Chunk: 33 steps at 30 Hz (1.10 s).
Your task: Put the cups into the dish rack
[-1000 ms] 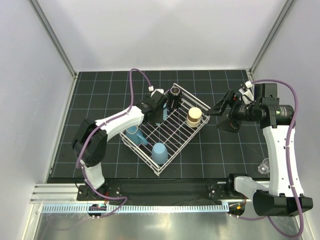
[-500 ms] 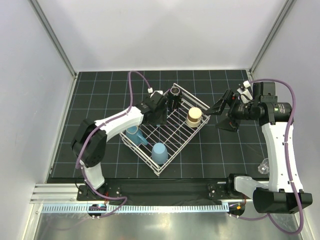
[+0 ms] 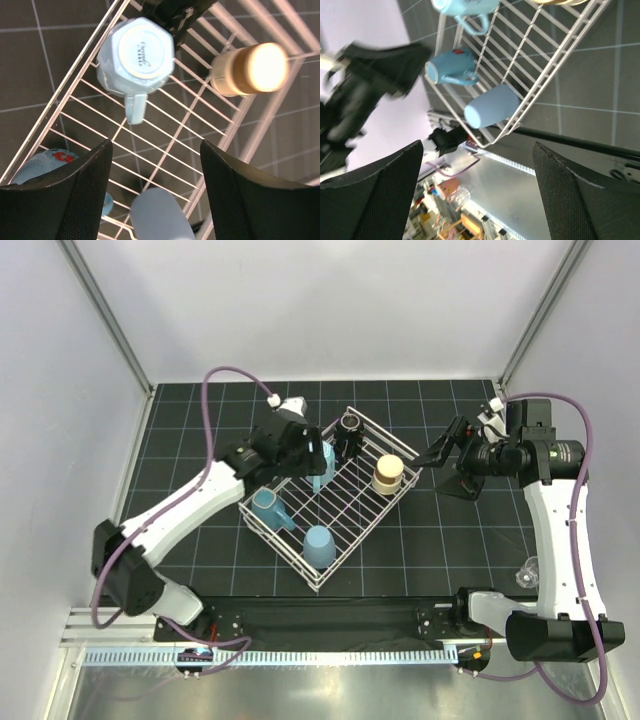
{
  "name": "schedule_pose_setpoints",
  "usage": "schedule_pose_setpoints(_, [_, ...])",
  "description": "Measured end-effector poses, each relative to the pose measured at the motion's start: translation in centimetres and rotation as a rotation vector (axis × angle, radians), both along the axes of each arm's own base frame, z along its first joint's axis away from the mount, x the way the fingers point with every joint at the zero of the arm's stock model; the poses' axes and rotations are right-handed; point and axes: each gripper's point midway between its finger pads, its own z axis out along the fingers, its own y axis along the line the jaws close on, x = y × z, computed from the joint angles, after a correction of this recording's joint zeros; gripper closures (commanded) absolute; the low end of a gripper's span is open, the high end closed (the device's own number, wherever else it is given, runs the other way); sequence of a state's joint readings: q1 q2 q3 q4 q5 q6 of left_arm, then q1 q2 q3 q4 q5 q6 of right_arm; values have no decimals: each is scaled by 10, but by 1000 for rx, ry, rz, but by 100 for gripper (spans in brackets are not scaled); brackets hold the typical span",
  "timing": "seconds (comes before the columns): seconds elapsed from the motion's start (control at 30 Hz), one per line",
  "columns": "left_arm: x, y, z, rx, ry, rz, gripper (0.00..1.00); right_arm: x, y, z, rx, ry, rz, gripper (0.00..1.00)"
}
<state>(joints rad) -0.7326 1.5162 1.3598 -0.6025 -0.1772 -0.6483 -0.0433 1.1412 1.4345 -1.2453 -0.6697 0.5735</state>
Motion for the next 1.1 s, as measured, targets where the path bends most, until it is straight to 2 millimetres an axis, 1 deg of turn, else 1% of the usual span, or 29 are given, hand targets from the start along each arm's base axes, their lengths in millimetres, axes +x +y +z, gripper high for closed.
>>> schedule_pose_setpoints(0.03, [-5, 3, 15, -28, -23, -5, 31, 2, -3, -1, -18, 1, -12, 12])
schedule_pose_setpoints(0.13, [-21, 9, 52, -103, -76, -34, 31, 6, -13, -4, -83, 2, -59, 16])
schedule_pose_setpoints(0.17, [-27, 10, 62, -126, -89, -46, 31, 7, -17, -6, -101, 4, -75, 16])
schedule_pose_setpoints(0.27, [-50, 14, 96, -216, -134, -113, 30, 9, -27, -12, -152, 22, -126, 18])
schedule_pose_setpoints(0.4, [-82, 22, 122, -303, -170, -197, 27, 11, -44, -23, -235, 67, -215, 18])
schedule_pose_setpoints(0.43, [-103, 30, 128, -335, -179, -237, 26, 13, -57, -31, -297, 100, -273, 18])
schedule_pose_setpoints(0.47, [-104, 31, 129, -337, -180, -240, 26, 14, -58, -31, -301, 101, -276, 18])
schedule_pose_setpoints(0.5, [-110, 34, 133, -349, -192, -255, 25, 16, -62, -35, -320, 116, -298, 18])
schedule_pose_setpoints(0.63, [-140, 53, 130, -367, -201, -287, 23, 22, -84, -47, -381, 175, -387, 18])
schedule_pose_setpoints(0.7, [-154, 63, 130, -376, -214, -302, 21, 25, -100, -52, -415, 202, -450, 18])
schedule_pose_setpoints(0.83, [-172, 78, 130, -388, -251, -323, 19, 21, -142, -61, -508, 242, -598, 18])
schedule_pose_setpoints(0.9, [-179, 85, 131, -389, -269, -329, 17, 11, -168, -70, -559, 286, -677, 18])
schedule_pose_setpoints(0.97, [-185, 91, 132, -384, -285, -336, 16, -3, -192, -83, -610, 346, -747, 18])
schedule_pose_setpoints(1.1, [-193, 103, 129, -360, -300, -337, 14, -42, -229, -112, -660, 498, -848, 18])
